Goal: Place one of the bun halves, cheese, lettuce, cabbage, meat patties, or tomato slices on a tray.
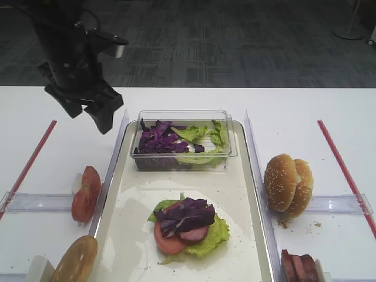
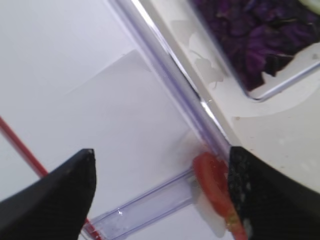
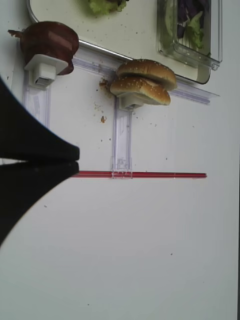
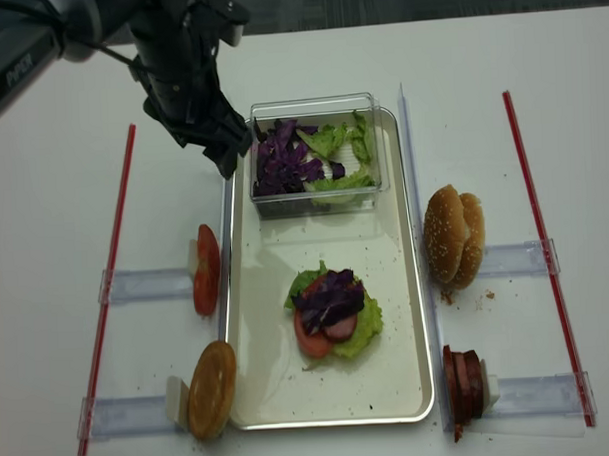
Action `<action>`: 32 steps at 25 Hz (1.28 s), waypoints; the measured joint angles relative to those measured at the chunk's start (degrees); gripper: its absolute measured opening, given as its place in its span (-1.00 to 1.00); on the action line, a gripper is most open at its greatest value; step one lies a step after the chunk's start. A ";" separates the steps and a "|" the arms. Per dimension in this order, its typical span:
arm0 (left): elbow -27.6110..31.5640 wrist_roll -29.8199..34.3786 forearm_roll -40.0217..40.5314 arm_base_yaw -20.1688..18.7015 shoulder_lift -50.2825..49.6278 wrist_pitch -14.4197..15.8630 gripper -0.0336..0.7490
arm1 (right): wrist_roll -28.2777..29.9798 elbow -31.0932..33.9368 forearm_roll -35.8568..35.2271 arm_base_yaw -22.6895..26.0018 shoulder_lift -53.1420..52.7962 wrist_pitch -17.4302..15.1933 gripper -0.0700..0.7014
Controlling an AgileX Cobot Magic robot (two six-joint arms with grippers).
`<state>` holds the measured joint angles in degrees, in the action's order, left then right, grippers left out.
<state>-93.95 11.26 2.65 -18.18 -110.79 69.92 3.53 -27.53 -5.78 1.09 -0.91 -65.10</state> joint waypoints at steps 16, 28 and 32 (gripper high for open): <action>0.00 0.00 0.66 13.62 0.10 0.04 0.37 | 0.00 0.00 0.00 0.00 0.00 0.00 0.13; 0.00 -0.61 4.28 14.77 0.10 0.13 0.37 | 0.00 0.00 0.00 0.00 0.00 0.00 0.13; 0.00 -0.61 2.63 14.90 0.10 0.17 0.37 | 0.00 0.00 0.00 0.00 0.00 0.00 0.13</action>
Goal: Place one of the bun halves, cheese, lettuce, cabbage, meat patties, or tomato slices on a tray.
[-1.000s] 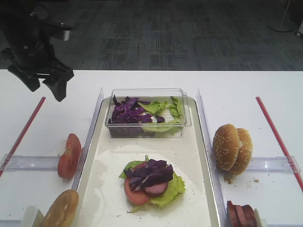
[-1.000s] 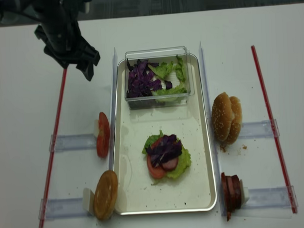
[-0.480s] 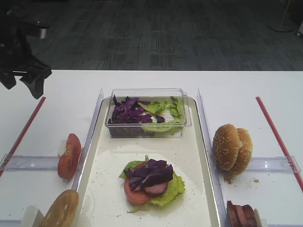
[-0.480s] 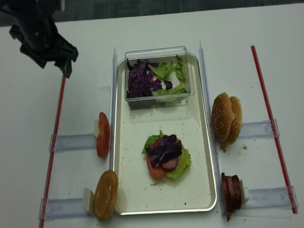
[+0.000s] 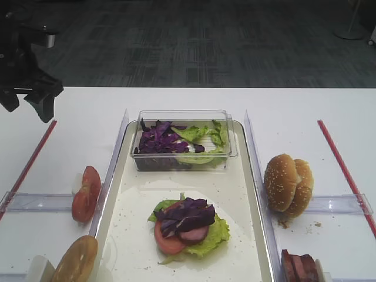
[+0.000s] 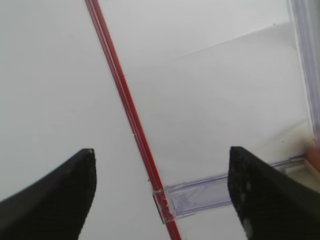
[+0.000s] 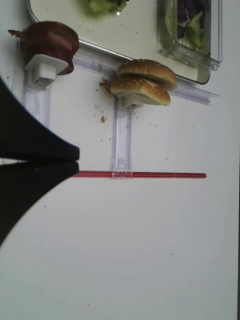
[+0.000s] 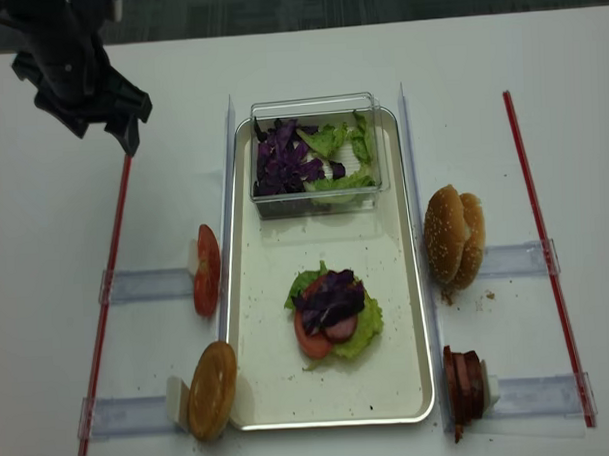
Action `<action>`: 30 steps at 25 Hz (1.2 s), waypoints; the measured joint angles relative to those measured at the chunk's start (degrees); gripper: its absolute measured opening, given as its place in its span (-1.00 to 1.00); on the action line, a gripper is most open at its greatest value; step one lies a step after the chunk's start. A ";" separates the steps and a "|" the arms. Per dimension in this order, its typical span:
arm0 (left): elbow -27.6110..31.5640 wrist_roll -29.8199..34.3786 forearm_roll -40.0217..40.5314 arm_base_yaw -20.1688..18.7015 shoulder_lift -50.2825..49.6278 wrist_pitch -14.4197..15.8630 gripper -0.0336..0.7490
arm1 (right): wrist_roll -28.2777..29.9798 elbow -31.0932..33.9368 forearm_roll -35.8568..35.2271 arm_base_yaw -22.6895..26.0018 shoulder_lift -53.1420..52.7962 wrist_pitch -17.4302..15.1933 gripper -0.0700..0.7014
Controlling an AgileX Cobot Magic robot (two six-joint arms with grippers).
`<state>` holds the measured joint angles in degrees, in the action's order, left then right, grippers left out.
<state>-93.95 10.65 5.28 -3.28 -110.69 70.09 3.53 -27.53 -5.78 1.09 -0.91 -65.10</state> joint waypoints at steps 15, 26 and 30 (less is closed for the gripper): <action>0.00 0.79 -2.71 0.00 0.00 0.09 0.37 | 0.00 0.00 0.00 0.00 0.00 0.00 0.13; 0.00 1.04 -6.04 0.52 1.15 0.09 0.37 | 0.00 0.00 0.00 0.00 0.00 0.00 0.13; 0.00 1.43 -7.42 2.41 2.25 0.13 0.37 | 0.00 0.00 0.00 0.00 0.00 0.00 0.13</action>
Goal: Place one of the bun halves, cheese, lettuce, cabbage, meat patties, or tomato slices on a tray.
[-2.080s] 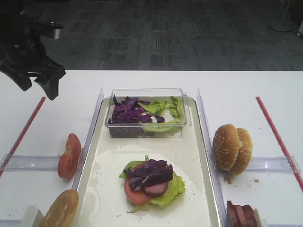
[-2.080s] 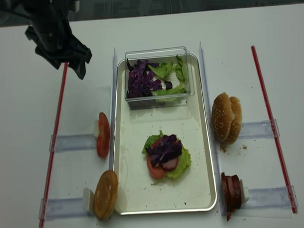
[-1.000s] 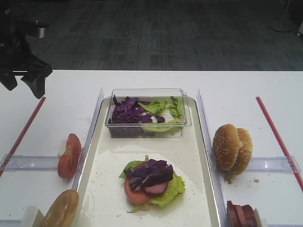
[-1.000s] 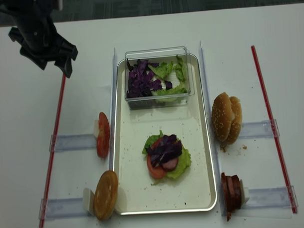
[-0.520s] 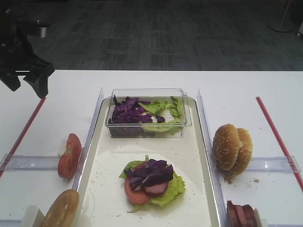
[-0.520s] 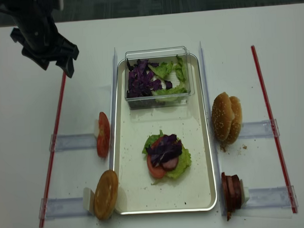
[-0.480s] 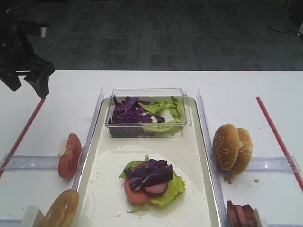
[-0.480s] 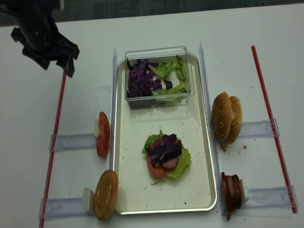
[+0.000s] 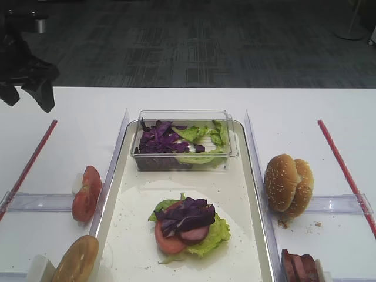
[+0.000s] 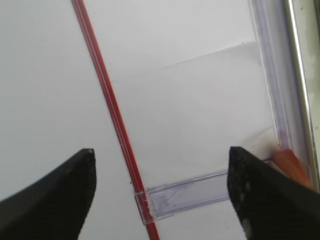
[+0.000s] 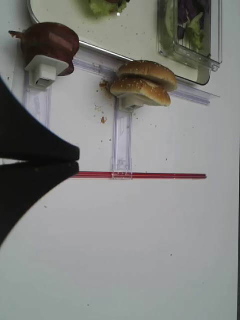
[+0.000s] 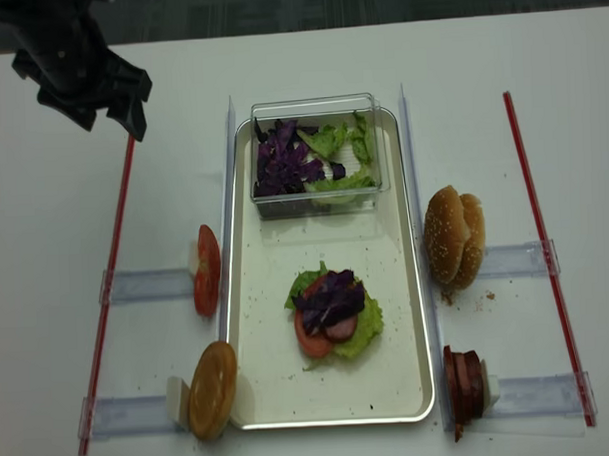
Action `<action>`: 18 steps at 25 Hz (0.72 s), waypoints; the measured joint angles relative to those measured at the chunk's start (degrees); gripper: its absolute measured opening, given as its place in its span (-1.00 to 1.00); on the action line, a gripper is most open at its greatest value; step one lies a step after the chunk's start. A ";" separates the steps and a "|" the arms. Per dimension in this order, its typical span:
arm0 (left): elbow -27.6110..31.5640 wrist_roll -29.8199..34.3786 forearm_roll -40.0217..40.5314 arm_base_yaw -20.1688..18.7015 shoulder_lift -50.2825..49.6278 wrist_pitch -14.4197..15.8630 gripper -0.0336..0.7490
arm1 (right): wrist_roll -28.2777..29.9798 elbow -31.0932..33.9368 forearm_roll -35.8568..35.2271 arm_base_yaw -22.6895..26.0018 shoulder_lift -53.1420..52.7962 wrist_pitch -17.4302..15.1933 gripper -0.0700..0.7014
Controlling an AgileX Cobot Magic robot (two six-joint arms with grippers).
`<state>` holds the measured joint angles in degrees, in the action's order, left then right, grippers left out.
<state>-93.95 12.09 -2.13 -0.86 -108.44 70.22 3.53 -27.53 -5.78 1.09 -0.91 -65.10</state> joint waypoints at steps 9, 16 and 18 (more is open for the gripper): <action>0.00 1.16 -3.03 2.11 2.44 0.14 0.37 | 0.00 0.00 0.00 0.00 0.00 0.00 0.13; 4.62 1.82 -3.11 2.11 4.82 0.23 0.37 | 0.10 0.00 0.00 0.00 0.00 0.00 0.13; 6.51 1.92 -3.11 2.11 5.51 0.23 0.37 | 0.18 0.00 0.00 0.00 0.00 0.00 0.13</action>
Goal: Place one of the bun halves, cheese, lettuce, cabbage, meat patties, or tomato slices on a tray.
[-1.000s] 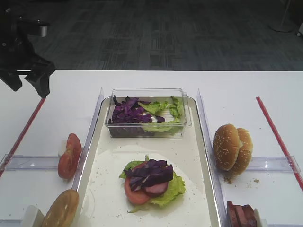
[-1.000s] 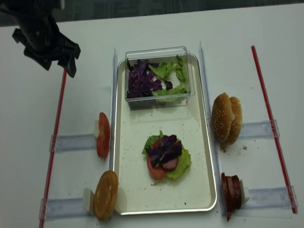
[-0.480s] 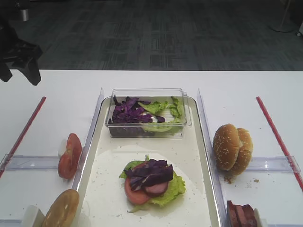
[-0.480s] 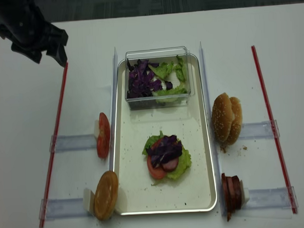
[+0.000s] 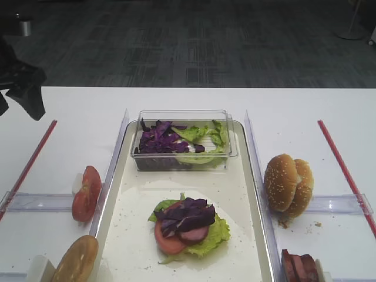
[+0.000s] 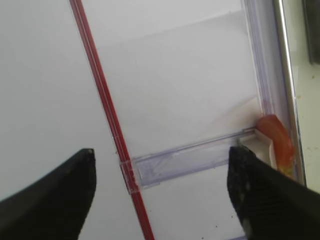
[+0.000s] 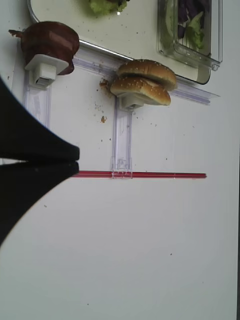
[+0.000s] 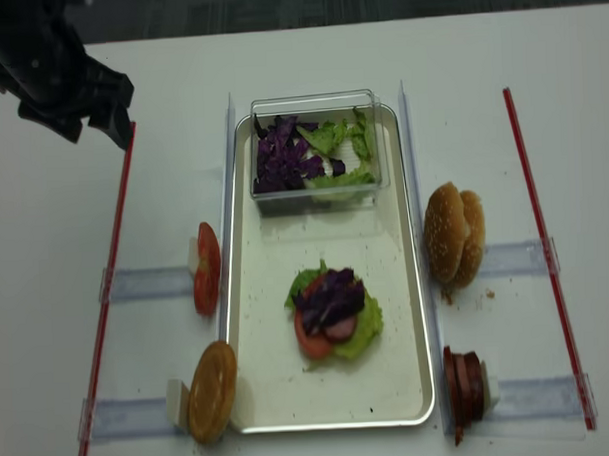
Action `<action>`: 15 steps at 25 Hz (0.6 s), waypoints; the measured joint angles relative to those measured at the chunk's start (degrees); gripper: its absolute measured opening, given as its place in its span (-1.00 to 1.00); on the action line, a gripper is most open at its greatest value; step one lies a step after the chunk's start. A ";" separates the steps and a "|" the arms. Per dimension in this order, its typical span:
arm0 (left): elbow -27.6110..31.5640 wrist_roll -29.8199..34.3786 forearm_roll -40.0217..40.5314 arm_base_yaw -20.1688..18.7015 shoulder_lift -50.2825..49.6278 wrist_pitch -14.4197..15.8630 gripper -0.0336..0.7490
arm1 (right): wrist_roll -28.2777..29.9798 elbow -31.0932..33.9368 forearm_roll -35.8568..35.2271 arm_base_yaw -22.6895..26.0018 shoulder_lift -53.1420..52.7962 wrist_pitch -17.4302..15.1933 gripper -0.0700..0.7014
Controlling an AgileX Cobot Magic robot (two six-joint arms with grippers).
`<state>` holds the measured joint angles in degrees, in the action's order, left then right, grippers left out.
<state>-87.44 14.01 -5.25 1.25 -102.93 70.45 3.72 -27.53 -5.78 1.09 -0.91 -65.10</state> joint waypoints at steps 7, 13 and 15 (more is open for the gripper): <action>6.15 -0.64 3.21 0.00 4.79 0.00 0.37 | 0.00 0.00 0.00 0.00 0.00 0.00 0.13; 10.37 -1.82 3.57 0.00 10.67 0.00 0.37 | 0.00 0.00 0.00 0.00 0.00 0.00 0.13; 12.91 -1.94 3.57 0.00 13.06 0.00 0.37 | 0.04 0.00 0.00 0.00 0.00 0.00 0.13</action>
<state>-74.53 12.07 -1.68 1.25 -89.88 70.45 3.75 -27.53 -5.78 1.09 -0.91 -65.10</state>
